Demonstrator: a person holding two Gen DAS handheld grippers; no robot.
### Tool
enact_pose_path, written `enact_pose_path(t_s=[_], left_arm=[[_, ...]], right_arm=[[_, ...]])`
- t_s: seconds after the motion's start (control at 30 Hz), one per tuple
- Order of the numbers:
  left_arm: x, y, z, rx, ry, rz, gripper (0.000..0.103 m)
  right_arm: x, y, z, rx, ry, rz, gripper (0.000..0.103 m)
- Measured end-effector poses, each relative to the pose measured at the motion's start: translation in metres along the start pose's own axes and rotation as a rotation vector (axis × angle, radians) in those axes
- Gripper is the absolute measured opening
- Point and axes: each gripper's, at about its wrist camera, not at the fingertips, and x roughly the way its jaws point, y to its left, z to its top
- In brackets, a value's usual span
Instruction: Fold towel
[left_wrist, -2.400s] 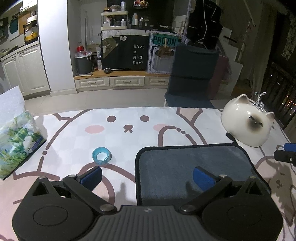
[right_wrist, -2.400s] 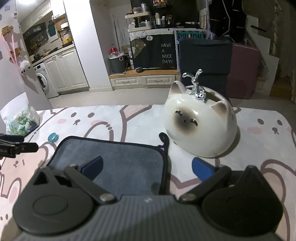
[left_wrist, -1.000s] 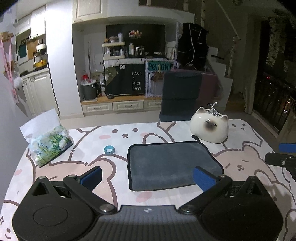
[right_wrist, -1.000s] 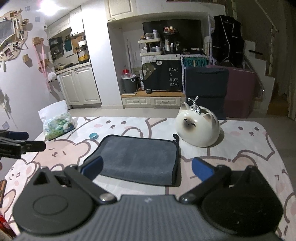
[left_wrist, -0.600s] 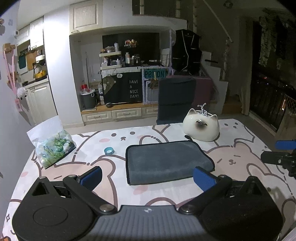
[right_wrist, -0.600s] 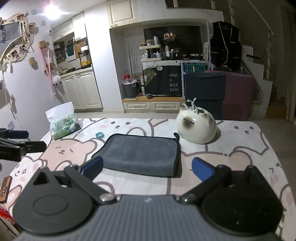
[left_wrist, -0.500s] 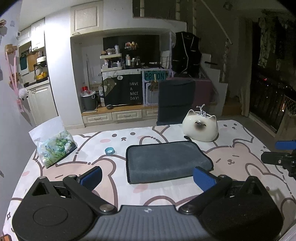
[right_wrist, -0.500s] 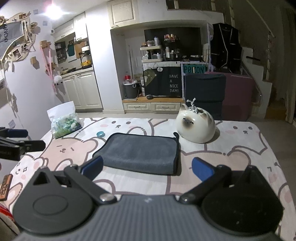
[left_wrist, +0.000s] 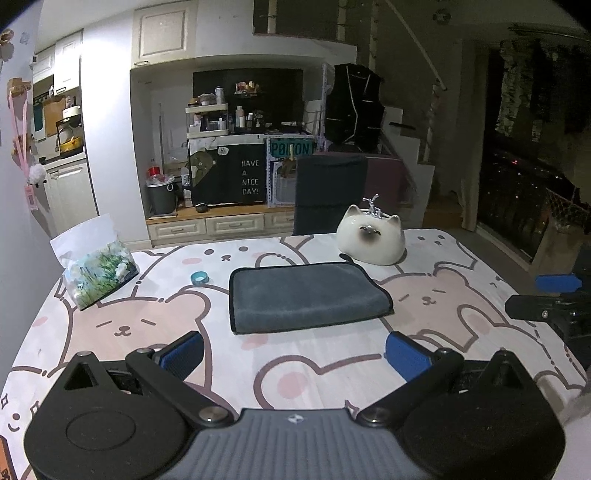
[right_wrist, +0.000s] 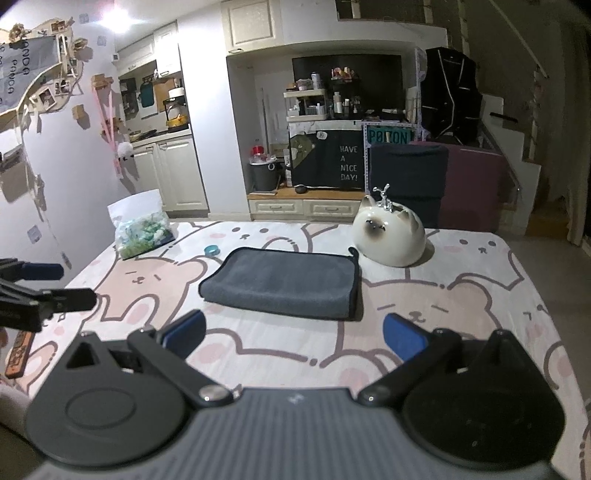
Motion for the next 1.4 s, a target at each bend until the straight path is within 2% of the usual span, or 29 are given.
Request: enact_pose_path(t_s=[0.47, 0.67, 1.4], left_arm=[[-0.018, -0.005, -0.030, 0.003, -0.002, 0.008, 0.103], [-0.018, -0.005, -0.038, -0.010, 0.016, 0.009, 0.103], [-0.020, -0.004, -0.040, -0.013, 0.010, 0.018, 0.103]], right_arm=[[-0.018, 0.008, -0.029, 0.011, -0.001, -0.010, 0.103], [-0.023, 0.013, -0.033, -0.008, -0.033, -0.015, 0.103], [-0.023, 0.015, -0.038, -0.016, -0.035, -0.033, 0.103]])
